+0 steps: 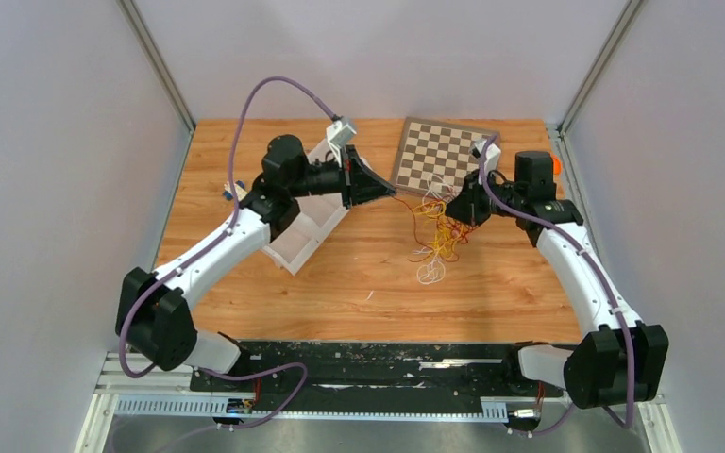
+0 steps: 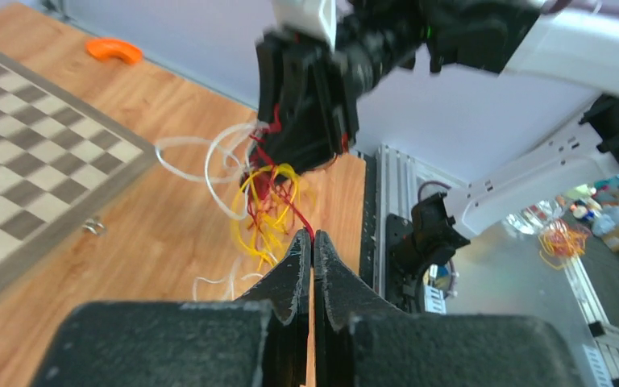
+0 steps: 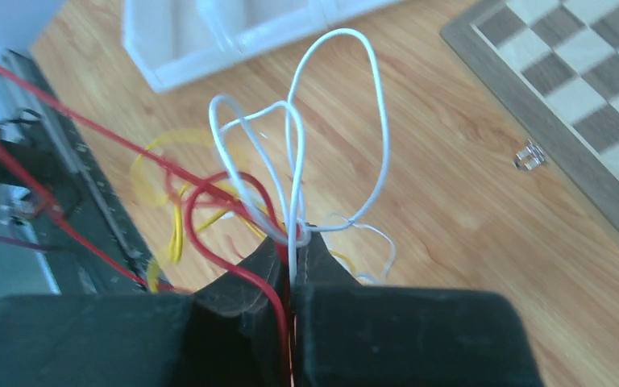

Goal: Untangle the cables

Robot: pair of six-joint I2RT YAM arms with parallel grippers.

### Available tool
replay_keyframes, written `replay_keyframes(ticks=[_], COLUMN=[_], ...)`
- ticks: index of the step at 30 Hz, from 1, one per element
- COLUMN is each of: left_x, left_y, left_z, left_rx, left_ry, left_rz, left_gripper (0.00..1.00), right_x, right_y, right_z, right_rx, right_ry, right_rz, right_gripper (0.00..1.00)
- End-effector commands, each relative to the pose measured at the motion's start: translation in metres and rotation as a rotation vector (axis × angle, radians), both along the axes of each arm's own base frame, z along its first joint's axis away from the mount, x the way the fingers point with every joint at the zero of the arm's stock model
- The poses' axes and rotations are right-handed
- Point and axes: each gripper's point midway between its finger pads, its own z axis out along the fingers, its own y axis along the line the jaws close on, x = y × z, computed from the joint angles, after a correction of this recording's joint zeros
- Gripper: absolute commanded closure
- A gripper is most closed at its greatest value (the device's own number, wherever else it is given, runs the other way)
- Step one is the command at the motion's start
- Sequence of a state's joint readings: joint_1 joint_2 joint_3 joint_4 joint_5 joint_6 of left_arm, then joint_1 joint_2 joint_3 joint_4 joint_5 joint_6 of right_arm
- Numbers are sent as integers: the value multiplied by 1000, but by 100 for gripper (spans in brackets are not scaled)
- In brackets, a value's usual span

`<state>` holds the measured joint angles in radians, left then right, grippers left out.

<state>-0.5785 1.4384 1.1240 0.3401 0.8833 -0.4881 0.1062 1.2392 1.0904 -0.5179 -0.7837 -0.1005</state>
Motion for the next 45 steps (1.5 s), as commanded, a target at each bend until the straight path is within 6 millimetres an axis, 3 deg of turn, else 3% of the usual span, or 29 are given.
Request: replay_keyframes(ticks=[1, 6, 10, 12, 19, 22, 33, 45], left_x=[-4, 10, 10, 11, 36, 36, 46, 85], left_y=[40, 75, 95, 104, 141, 156, 184, 215], left_z=[95, 164, 211, 233, 296, 321, 358, 330], left_rx=[-93, -147, -177, -196, -242, -271, -308, -229], left_ry=[-171, -258, -341, -381, -472, -510, -590, -601], left_rz=[47, 142, 190, 224, 399, 446, 576, 730], left_gripper=[100, 100, 100, 100, 100, 100, 100, 100], right_x=[13, 15, 11, 12, 5, 0, -10, -6], right_y=[-39, -62, -68, -82, -101, -103, -104, -99], right_z=[-44, -76, -100, -113, -143, -151, -164, -155], right_rx=[-184, -245, -294, -321, -369, -375, -391, -359], right_ry=[-30, 18, 44, 64, 128, 147, 178, 176], right_rz=[-102, -131, -109, -132, -148, -142, -131, -122], right_gripper=[94, 91, 91, 90, 89, 87, 87, 87])
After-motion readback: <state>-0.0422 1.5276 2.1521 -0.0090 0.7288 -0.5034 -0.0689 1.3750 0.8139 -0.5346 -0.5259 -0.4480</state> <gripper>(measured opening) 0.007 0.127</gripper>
